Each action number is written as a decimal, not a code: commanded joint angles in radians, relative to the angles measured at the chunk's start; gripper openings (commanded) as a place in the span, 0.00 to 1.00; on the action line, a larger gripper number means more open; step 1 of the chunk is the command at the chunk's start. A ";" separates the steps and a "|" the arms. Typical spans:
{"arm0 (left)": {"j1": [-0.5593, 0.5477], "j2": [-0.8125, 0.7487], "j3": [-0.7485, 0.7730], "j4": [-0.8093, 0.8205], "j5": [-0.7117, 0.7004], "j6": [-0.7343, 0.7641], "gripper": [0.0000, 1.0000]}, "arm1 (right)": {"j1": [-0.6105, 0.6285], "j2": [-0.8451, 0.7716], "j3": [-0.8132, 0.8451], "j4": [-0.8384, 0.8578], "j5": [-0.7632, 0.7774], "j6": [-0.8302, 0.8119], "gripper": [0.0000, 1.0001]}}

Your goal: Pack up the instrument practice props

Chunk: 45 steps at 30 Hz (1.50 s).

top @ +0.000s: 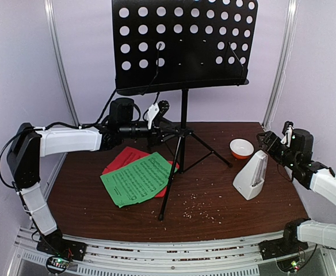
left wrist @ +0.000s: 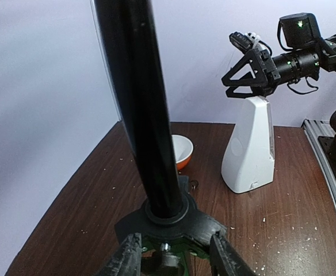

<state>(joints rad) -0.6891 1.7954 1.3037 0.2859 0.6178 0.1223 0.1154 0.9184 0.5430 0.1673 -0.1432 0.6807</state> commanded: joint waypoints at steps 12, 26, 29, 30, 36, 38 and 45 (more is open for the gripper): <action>-0.004 0.060 0.030 0.081 -0.003 -0.141 0.34 | -0.006 0.004 -0.012 0.023 -0.015 0.001 0.90; -0.004 0.044 0.025 0.022 -0.075 -0.414 0.17 | -0.006 -0.001 -0.021 0.027 -0.017 0.004 0.90; -0.003 0.047 0.041 -0.029 -0.098 -0.497 0.17 | -0.006 -0.002 -0.024 0.032 -0.019 0.008 0.90; -0.004 0.050 0.045 -0.043 -0.096 -0.521 0.17 | -0.006 -0.002 -0.026 0.033 -0.019 0.008 0.90; -0.004 0.048 0.046 -0.024 -0.041 -0.590 0.17 | -0.006 -0.003 -0.026 0.034 -0.025 0.008 0.90; -0.004 0.036 0.047 0.001 -0.030 -0.573 0.18 | -0.006 -0.008 -0.026 0.033 -0.025 0.008 0.90; -0.004 -0.024 0.050 0.070 0.055 -0.392 0.34 | -0.006 -0.019 -0.026 0.026 -0.023 0.005 0.90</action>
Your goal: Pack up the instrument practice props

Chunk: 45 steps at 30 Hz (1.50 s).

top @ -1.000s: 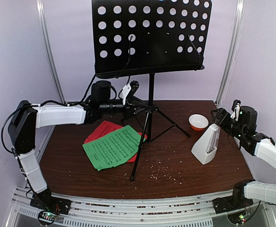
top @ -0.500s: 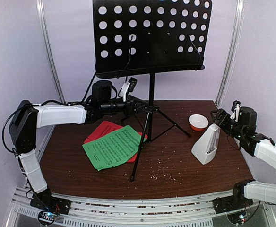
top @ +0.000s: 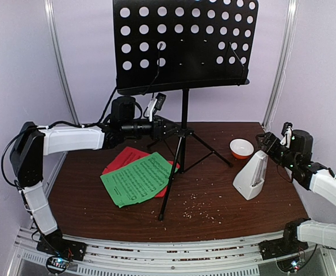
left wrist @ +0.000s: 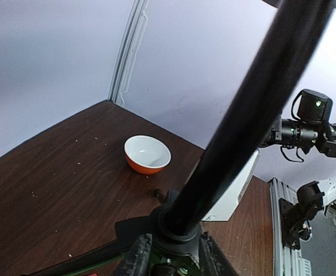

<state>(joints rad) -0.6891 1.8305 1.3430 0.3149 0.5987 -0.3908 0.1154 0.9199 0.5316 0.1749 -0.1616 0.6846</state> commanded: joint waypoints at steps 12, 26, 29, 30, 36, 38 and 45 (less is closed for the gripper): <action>0.004 -0.085 -0.048 0.019 0.046 0.513 0.58 | -0.006 -0.010 -0.010 0.011 -0.012 -0.007 0.90; 0.012 -0.019 0.004 -0.114 0.073 0.687 0.42 | -0.006 -0.002 0.008 -0.005 -0.007 -0.017 0.90; 0.014 -0.016 0.002 -0.112 0.065 0.692 0.42 | -0.006 -0.001 0.010 -0.006 -0.009 -0.017 0.90; 0.015 -0.014 0.002 -0.111 0.061 0.694 0.42 | -0.006 -0.001 0.009 -0.006 -0.009 -0.017 0.90; 0.018 -0.011 -0.001 -0.097 0.038 0.700 0.43 | -0.006 0.002 0.009 -0.006 -0.009 -0.017 0.90; 0.018 -0.006 0.002 -0.094 0.038 0.698 0.43 | -0.006 0.002 0.008 -0.006 -0.009 -0.016 0.90; 0.019 0.001 0.006 -0.074 0.041 0.684 0.42 | -0.006 0.002 0.009 -0.007 -0.009 -0.017 0.90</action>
<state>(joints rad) -0.6758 1.8172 1.3228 0.2085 0.6392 0.2935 0.1154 0.9211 0.5316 0.1669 -0.1646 0.6792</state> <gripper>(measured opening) 0.421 0.903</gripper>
